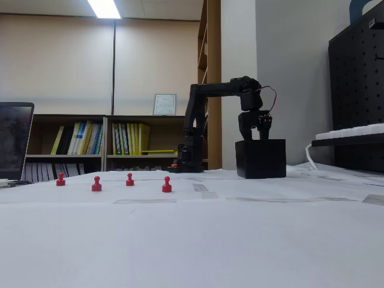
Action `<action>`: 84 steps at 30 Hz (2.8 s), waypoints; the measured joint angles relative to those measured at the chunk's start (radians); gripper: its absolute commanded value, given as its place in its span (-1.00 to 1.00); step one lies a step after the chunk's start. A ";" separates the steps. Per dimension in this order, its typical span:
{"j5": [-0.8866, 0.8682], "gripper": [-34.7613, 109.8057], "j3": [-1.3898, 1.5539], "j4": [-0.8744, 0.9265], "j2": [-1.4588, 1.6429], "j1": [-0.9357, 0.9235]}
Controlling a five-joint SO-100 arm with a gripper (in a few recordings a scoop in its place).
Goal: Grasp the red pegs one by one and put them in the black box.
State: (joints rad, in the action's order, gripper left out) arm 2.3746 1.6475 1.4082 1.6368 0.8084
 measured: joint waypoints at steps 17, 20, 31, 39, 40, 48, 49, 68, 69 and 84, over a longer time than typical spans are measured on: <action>-0.402 -0.21 -0.327 -0.127 -0.502 -0.589; -0.560 -0.21 -0.586 -0.388 -0.517 -0.779; -0.813 -0.21 -1.026 -1.333 -0.344 -1.089; -0.830 -0.21 -1.028 -1.574 -0.164 -1.137; -0.831 -0.21 -1.026 -1.598 -0.146 -1.137; -0.850 -0.21 -0.966 -1.750 -0.009 -1.154; -0.853 -0.21 -0.960 -1.767 0.008 -1.154; -0.884 -0.21 -0.815 -1.859 0.181 -1.184; -0.884 -0.21 -0.811 -1.861 0.186 -1.184; -0.902 -0.50 -0.804 -1.861 0.192 -1.184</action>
State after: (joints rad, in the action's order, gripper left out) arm 1.4726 0.8437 -0.4525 1.8285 -0.3758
